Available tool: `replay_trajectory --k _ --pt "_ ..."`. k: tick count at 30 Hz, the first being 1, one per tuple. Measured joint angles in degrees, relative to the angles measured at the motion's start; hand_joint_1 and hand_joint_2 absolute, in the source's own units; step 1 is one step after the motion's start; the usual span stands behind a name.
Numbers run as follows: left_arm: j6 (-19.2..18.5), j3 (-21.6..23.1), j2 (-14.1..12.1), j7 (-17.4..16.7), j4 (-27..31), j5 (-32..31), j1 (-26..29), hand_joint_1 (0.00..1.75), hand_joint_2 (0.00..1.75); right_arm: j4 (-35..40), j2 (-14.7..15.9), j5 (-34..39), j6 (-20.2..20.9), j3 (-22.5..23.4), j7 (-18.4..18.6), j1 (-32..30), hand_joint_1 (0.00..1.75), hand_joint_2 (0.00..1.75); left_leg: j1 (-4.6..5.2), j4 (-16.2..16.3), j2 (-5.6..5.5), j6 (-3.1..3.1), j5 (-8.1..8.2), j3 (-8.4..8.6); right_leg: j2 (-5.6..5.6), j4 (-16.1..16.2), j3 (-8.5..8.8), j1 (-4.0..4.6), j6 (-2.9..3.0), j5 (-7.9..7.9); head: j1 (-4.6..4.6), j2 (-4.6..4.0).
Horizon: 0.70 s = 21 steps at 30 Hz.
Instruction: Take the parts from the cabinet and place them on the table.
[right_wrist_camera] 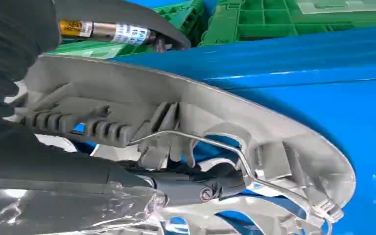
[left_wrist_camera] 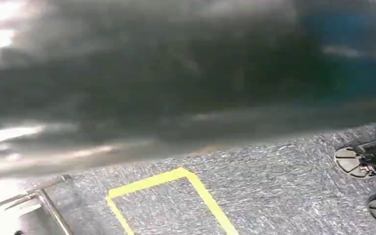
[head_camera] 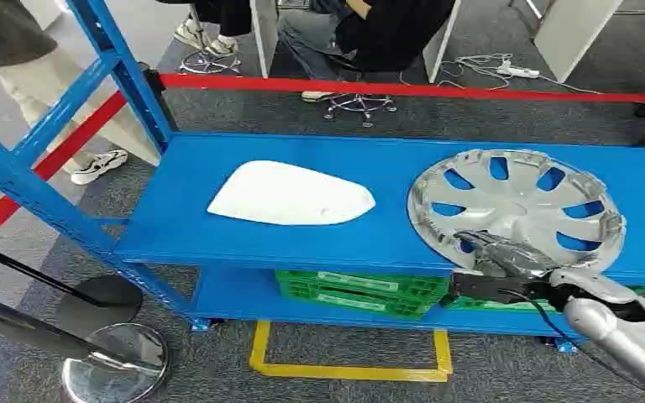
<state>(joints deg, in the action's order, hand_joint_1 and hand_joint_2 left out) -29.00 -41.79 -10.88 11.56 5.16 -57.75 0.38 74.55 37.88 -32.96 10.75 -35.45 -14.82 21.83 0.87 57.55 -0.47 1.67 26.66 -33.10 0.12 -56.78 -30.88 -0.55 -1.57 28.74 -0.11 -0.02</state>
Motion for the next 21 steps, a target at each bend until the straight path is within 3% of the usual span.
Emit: replay_trajectory --k 10,11,13,14,15,16,20,21 --pt "1.69 -0.11 -0.35 0.88 -0.96 -0.14 -0.06 0.00 0.00 -1.94 -0.61 0.04 -0.19 -2.29 0.17 2.76 0.00 1.75 0.00 0.00 0.00 -0.03 -0.04 0.02 0.00 -0.02 -0.02 0.00 0.03 -0.02 0.00 0.00" --pt "5.08 -0.19 -0.19 4.01 -0.94 1.00 -0.13 0.00 0.00 -2.10 -0.55 0.69 -1.21 -2.52 2.51 2.41 0.10 1.75 0.00 0.14 0.03 -0.01 -0.04 0.23 0.02 0.06 -0.77 -0.04 0.03 -0.02 -0.04 0.00" --pt "18.66 -1.71 4.45 12.28 2.24 3.35 -0.48 0.00 0.00 2.73 2.35 1.05 -5.80 0.01 8.14 -6.00 0.37 1.75 0.12 0.15 -0.85 0.11 0.06 0.26 -0.99 0.21 -0.22 -0.12 -0.33 0.43 -0.15 0.00" --pt "28.58 -2.71 7.70 14.21 3.48 3.80 -1.21 0.00 0.00 6.26 4.40 0.44 -7.66 2.70 8.96 -10.57 0.47 1.75 0.20 0.14 -1.69 0.18 0.10 0.29 -1.80 0.19 0.15 -0.20 -0.32 0.66 -0.17 0.00" --pt "35.41 -3.17 9.69 14.47 3.80 3.78 -1.83 0.00 0.00 8.82 5.71 -0.20 -8.02 4.95 9.27 -14.03 0.47 1.75 0.10 0.13 -1.85 0.18 0.12 0.33 -2.00 0.20 0.40 -0.08 -0.25 0.70 -0.15 0.00" --pt "39.14 -3.48 11.33 14.49 4.05 4.00 -2.10 0.00 0.00 10.74 6.52 -1.01 -8.06 6.59 9.44 -16.81 0.47 1.75 0.06 0.14 -1.79 0.16 0.21 0.35 -1.84 0.20 1.01 -0.06 -0.25 0.69 0.04 0.00" --pt "37.20 -4.88 15.06 15.56 5.14 4.81 -2.50 0.00 0.00 16.59 9.49 -2.89 -4.74 10.87 9.97 -22.78 0.47 1.75 0.07 0.18 -0.60 0.21 0.41 0.38 -0.52 0.24 0.83 -0.08 -0.31 0.46 0.06 0.00" --pt "36.89 -5.05 15.13 15.65 5.42 4.85 -2.63 0.00 0.00 17.23 9.75 -3.06 -4.26 11.57 10.05 -23.38 0.63 1.75 0.11 0.18 -0.48 0.23 0.44 0.43 -0.41 0.26 0.78 -0.11 -0.32 0.44 0.15 0.00"
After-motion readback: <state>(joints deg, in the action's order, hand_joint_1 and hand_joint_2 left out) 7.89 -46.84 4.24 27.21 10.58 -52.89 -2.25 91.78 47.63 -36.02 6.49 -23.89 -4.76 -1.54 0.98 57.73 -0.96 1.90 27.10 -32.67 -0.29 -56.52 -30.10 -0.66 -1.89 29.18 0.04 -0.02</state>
